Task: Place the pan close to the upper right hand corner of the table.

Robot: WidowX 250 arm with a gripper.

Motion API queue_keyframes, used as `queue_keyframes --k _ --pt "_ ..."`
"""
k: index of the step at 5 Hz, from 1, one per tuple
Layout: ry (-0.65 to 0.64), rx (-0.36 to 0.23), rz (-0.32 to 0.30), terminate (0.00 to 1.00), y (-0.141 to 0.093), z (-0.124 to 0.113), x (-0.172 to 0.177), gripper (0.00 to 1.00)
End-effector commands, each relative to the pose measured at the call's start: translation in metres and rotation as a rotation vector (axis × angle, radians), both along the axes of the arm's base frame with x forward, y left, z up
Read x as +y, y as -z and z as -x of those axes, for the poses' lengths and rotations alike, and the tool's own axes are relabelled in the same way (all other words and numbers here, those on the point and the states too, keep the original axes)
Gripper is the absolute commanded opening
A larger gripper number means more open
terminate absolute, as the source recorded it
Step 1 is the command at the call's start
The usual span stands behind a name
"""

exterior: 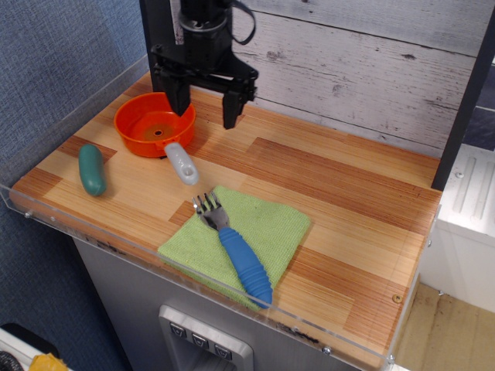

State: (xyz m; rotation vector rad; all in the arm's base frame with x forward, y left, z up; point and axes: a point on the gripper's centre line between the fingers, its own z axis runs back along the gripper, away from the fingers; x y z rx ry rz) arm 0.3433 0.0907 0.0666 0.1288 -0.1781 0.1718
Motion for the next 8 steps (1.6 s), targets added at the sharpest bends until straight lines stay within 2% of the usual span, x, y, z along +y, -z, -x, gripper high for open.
queue_keyframes --k 1,2,4,5,8 --pt "-0.036 -0.018 -0.007 0.0 0.002 0.001 0.028 1.0" --pt "-0.055 -0.016 0.027 0.0 0.011 0.001 0.037 1.0" --pt "-0.061 -0.035 0.05 0.0 0.024 -0.005 0.042 1.0" --pt "-0.07 -0.032 0.058 0.0 0.031 -0.006 0.042 0.0" --pt "-0.06 -0.047 0.063 0.0 0.026 -0.008 0.041 0.0"
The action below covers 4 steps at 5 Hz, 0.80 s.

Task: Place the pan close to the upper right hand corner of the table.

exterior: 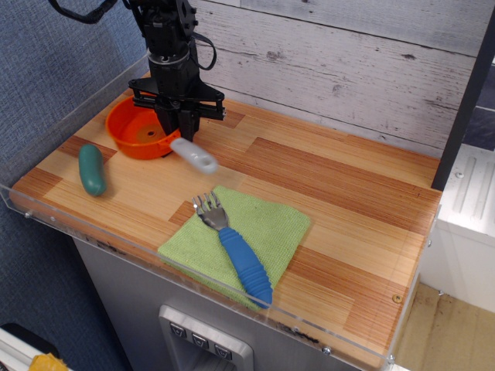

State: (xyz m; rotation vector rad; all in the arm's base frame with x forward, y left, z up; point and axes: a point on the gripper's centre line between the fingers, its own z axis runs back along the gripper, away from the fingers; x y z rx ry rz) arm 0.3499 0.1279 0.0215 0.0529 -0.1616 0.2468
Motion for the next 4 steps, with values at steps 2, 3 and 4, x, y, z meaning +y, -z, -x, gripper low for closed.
queue_keyframes --k 2,3,4 --pt "0.036 -0.053 -0.024 0.0 -0.029 -0.003 0.001 0.0" --pt "0.063 -0.08 -0.091 0.0 -0.041 -0.005 -0.005 0.0" --pt "0.078 -0.088 -0.113 0.0 -0.053 -0.004 -0.008 0.0"
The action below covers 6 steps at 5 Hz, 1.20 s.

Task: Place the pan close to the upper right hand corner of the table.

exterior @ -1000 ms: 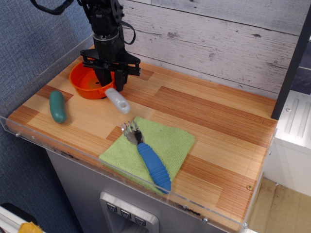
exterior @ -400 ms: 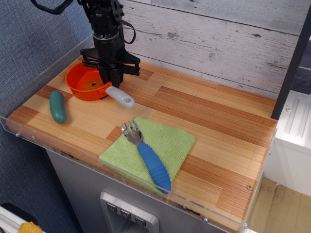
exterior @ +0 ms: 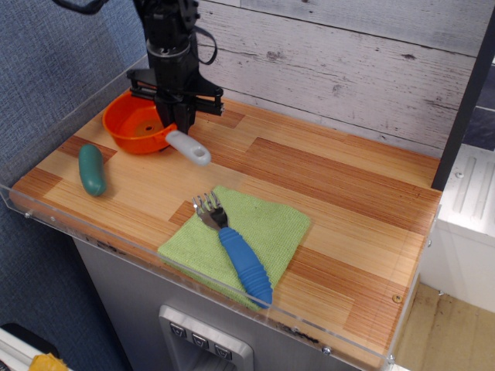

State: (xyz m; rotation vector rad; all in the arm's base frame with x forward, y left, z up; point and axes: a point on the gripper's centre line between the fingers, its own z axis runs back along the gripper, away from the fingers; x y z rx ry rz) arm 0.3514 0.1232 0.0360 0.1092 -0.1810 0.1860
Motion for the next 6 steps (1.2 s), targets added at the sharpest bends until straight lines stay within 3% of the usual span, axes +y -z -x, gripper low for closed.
queue_keyframes --k 1,4,5,6 --pt "0.051 -0.094 -0.043 0.0 -0.05 0.002 -0.013 0.0" --pt "0.319 -0.098 0.015 0.0 -0.047 0.009 -0.092 0.0" --pt "0.42 -0.086 -0.025 0.0 -0.047 0.011 -0.123 0.0" --pt "0.477 -0.101 -0.025 0.0 -0.05 0.013 -0.143 0.0"
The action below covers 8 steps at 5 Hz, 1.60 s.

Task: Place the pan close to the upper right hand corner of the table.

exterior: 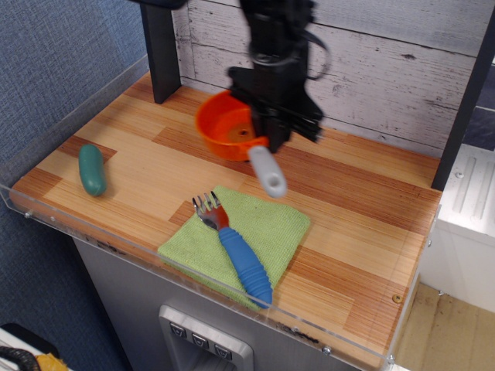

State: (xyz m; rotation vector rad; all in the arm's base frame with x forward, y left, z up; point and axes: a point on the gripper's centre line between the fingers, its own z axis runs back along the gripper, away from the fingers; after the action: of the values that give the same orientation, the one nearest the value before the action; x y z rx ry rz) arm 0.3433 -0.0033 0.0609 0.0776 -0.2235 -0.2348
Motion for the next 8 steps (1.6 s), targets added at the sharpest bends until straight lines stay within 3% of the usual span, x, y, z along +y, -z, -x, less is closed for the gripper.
queue_keyframes --k 1,4,5,7,8 --pt "0.123 -0.077 0.025 0.0 -0.02 0.005 -0.038 0.0" --pt "0.278 -0.094 0.09 0.0 -0.005 -0.001 -0.094 0.0" --pt "0.305 -0.085 0.068 0.0 0.005 -0.005 -0.106 0.0" --pt "0.335 -0.071 0.094 0.0 0.017 -0.009 -0.114 0.0" --pt "0.34 -0.062 0.098 0.0 0.017 -0.01 -0.115 1.0"
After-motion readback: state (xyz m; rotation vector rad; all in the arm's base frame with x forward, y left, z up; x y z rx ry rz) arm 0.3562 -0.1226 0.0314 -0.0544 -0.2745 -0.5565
